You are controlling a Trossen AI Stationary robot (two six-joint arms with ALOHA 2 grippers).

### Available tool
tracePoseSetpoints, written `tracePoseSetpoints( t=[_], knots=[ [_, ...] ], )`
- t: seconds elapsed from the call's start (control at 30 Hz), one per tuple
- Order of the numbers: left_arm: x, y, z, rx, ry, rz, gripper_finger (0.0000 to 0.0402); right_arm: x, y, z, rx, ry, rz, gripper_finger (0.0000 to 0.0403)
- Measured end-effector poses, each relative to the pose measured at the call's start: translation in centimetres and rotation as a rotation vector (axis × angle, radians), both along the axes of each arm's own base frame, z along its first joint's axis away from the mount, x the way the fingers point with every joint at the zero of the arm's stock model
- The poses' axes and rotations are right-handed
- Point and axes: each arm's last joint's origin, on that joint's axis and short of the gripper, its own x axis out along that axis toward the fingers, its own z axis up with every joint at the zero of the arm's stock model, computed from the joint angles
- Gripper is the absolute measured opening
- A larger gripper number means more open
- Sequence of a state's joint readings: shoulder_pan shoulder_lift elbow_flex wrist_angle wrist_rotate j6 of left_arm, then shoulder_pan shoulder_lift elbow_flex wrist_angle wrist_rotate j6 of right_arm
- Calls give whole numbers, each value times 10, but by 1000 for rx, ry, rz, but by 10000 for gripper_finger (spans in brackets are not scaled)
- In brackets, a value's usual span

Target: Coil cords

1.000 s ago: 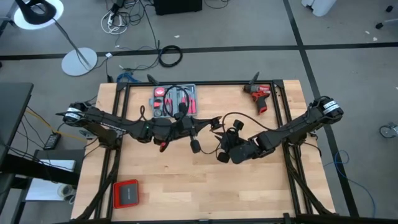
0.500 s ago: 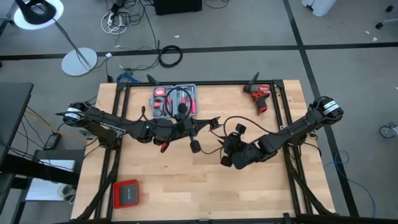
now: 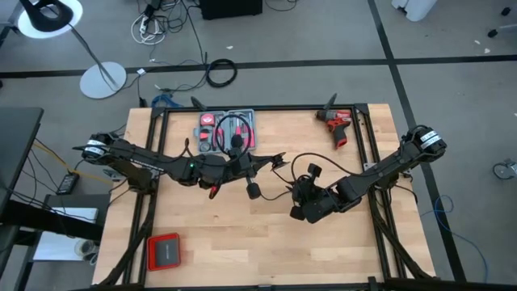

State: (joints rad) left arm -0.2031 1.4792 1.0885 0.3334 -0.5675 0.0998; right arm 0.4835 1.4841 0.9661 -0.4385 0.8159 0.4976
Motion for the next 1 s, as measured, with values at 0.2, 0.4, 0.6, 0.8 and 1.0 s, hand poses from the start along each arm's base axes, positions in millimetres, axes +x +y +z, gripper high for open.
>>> tracePoseSetpoints(
  t=[0.2, 0.4, 0.6, 0.8, 1.0],
  knots=[
    [0, 0, -2, 4, 17, 0, 0, -1, 1, -1, 17, 8, 5, 56],
    [0, 0, -2, 4, 18, 0, 0, -4, 4, -2, 33, 20, 5, 56],
    [0, 0, -2, 5, 22, 0, 0, -6, 7, -2, 58, 6, -1, 56],
    [0, 0, -2, 5, 22, -1, 0, -7, 9, -2, 71, 1, -6, 56],
    [0, -1, -2, 5, 22, -2, 0, -8, 10, -3, 91, 18, 0, 56]
  ],
)
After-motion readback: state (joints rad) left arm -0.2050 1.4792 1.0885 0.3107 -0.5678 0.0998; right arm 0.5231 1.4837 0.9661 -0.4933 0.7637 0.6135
